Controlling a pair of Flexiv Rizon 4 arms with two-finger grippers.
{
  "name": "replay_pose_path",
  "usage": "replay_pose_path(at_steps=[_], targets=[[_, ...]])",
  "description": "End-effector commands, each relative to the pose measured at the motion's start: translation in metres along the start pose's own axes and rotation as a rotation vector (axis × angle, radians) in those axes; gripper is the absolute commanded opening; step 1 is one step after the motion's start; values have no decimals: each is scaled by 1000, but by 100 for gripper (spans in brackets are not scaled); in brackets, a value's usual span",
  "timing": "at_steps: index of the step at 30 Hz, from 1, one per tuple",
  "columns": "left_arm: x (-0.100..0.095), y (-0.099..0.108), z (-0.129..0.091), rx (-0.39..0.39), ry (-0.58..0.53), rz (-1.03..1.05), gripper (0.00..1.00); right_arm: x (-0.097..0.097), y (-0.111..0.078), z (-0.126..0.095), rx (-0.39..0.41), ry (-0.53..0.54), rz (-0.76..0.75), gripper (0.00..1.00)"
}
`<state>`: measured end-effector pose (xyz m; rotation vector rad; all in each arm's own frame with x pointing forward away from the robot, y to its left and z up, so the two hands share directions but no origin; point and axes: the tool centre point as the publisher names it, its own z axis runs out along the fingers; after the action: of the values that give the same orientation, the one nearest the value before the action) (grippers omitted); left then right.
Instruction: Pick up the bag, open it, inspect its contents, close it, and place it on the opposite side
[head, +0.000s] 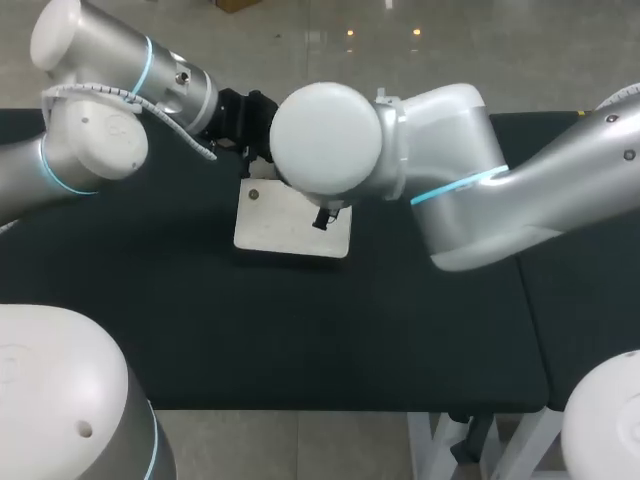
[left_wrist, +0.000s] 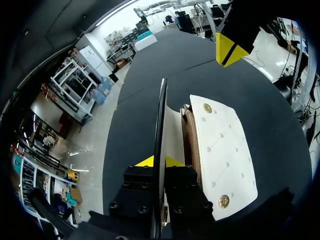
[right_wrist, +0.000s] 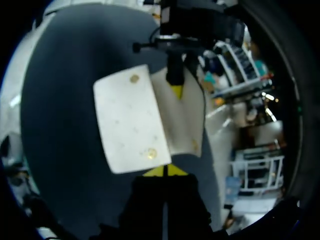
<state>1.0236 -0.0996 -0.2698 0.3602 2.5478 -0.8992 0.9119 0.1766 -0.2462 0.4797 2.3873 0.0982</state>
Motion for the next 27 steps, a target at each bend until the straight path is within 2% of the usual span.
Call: replay_pose_path(at_steps=[1, 10, 18, 22, 27], targets=[[-1, 1, 0, 7, 0, 1, 0, -12, -12, -2, -44, 45, -3, 0], [-4, -1, 0, 22, -10, -10, 0, -12, -12, -2, -44, 45, -3, 0], [-18, -17, -25, 103, -14, -23, 0, -38, 3, -9, -80, 18, -23, 0], [-21, -24, -29, 109, 0, -17, 0, -43, 10, -5, -99, 24, -59, 0], [-24, -31, -28, 99, 20, -22, 0, -41, 22, 4, -135, 39, -105, 0]])
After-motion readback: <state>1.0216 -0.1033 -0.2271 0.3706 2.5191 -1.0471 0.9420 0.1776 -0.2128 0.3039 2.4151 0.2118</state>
